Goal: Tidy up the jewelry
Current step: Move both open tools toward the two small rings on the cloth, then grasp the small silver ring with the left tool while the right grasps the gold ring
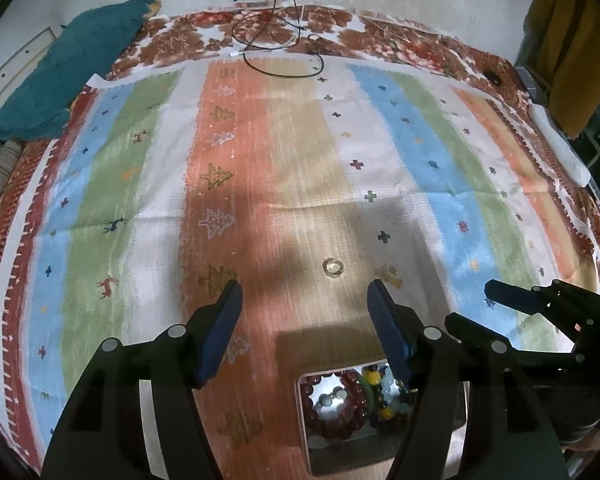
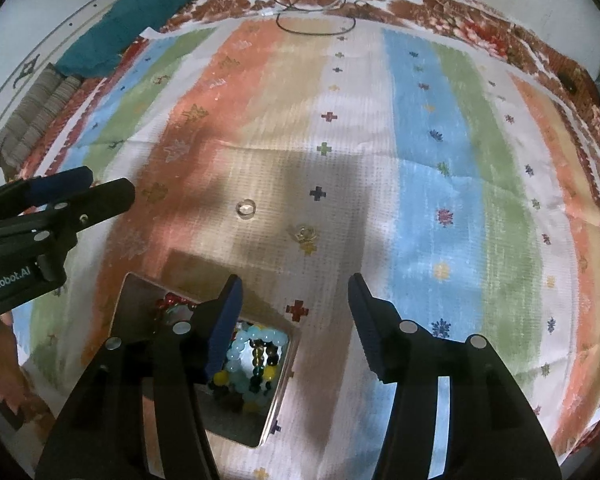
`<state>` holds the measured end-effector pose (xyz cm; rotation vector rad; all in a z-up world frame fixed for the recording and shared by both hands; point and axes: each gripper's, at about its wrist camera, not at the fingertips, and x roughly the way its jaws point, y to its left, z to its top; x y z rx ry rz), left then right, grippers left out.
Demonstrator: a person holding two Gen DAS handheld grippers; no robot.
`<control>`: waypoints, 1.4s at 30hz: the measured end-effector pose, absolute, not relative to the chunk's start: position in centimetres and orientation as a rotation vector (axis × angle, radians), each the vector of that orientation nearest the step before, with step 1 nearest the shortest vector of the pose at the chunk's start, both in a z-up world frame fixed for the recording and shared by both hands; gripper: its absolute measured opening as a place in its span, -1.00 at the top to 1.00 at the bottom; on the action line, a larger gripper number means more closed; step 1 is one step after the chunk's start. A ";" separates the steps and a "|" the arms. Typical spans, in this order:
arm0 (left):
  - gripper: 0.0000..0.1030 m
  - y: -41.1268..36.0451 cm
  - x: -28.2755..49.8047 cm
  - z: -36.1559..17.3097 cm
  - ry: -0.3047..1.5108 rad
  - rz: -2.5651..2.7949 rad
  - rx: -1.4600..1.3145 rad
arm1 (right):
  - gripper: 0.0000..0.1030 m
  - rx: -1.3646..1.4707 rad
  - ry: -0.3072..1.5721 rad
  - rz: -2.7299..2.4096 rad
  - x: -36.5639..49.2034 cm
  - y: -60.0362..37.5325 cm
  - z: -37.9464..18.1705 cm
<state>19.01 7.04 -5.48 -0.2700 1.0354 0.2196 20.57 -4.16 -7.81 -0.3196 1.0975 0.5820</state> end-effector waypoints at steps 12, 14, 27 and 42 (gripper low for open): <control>-0.26 7.5 21.4 -7.6 1.091 0.207 -0.259 | -0.06 -0.323 1.149 0.602 22.7 -2.8 -9.8; -0.26 7.7 21.7 -8.1 1.103 0.207 -0.265 | -0.06 -0.329 1.161 0.600 23.0 -2.6 -10.3; -0.22 8.3 24.1 -10.7 1.172 0.177 -0.266 | -0.06 -0.341 1.219 0.596 25.3 -1.2 -12.8; -0.22 8.8 26.1 -13.3 1.238 0.155 -0.254 | 0.08 -0.358 1.266 0.581 27.5 -0.3 -15.0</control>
